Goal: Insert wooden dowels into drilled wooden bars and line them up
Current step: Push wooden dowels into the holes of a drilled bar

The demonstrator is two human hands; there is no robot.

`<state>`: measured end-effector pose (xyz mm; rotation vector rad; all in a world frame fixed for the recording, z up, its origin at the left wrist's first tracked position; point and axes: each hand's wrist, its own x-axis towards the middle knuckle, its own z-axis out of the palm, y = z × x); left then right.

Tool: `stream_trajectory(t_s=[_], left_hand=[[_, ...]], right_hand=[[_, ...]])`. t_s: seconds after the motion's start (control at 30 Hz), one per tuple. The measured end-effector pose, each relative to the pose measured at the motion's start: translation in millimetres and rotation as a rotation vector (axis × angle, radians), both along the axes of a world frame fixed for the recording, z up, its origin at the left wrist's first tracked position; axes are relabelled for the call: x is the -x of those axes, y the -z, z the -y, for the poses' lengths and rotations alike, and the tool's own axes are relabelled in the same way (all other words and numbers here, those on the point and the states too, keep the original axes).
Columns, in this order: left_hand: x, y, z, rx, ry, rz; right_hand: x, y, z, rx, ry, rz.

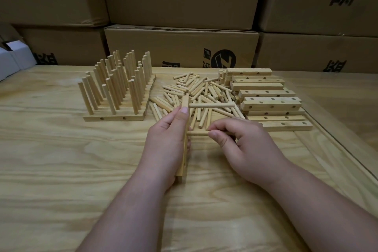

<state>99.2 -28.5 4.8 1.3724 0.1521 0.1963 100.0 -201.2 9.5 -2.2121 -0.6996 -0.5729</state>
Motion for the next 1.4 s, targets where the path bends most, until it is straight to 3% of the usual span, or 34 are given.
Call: stream_trajectory(t_s=[0.17, 0.47, 0.7, 0.97, 1.13, 1.4], left_hand=[[0, 0, 2, -0.028, -0.015, -0.005], [3, -3, 3, -0.091, -0.036, -0.001], [6, -5, 1, -0.093, 0.044, -0.001], [6, -3, 1, -0.144, -0.011, 0.028], [7, -4, -1, -0.155, 0.068, 0.003], [5, -1, 1, -0.167, -0.018, 0.039]], right_hand=[[3, -2, -2, 0.027, -0.027, -0.051], [11, -14, -9, 0.182, -0.034, 0.136], [11, -10, -7, 0.020, -0.034, -0.082], [17, -20, -15, 0.212, 0.034, 0.009], [15, -23, -10, 0.134, -0.015, -0.126], [16, -20, -15, 0.141, 0.021, -0.102]])
